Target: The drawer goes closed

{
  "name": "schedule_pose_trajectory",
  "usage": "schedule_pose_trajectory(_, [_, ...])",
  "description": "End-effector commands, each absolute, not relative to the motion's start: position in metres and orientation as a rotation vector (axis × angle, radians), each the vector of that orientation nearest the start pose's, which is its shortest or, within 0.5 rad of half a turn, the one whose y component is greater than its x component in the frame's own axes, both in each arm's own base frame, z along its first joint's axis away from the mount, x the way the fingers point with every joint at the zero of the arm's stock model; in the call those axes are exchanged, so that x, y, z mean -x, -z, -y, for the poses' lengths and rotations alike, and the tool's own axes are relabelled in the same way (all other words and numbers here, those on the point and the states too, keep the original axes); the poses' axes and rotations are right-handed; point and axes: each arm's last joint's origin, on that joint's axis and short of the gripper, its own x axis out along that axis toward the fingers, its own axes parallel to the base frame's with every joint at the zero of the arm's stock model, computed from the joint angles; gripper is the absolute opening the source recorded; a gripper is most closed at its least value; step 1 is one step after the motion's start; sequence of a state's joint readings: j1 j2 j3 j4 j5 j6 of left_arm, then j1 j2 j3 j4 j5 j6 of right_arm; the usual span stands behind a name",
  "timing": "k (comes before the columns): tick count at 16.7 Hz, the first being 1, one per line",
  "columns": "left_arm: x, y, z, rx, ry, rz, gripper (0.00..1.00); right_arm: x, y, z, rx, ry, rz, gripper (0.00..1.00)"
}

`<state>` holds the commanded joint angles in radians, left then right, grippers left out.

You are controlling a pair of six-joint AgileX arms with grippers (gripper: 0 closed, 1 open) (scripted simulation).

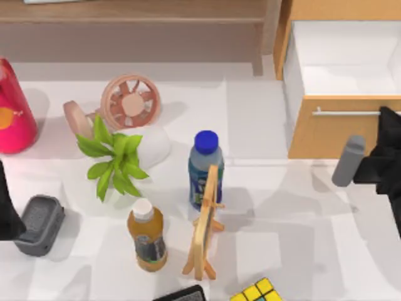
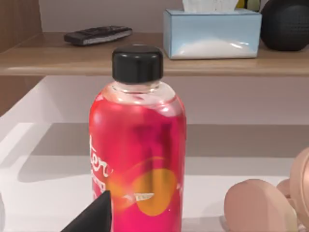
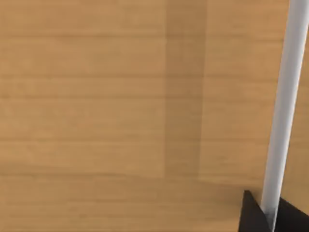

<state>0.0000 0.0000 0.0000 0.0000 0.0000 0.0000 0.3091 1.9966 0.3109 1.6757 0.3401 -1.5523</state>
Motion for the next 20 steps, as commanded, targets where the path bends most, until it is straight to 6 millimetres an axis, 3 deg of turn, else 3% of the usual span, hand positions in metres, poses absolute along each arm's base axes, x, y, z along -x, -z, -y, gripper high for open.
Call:
schedule_pose_trajectory(9, [-0.106, -0.16, 0.001, 0.0, 0.0, 0.0, 1.0, -0.31, -0.088, -0.071, 1.57, 0.002, -0.013, 0.0])
schedule_pose_trajectory(15, [-0.106, -0.16, 0.001, 0.0, 0.0, 0.0, 1.0, -0.315, -0.088, -0.072, 1.567, 0.0, -0.01, 0.0])
schedule_pose_trajectory(20, [-0.106, -0.16, 0.001, 0.0, 0.0, 0.0, 1.0, -0.342, -0.089, -0.073, 1.565, 0.003, -0.003, 0.0])
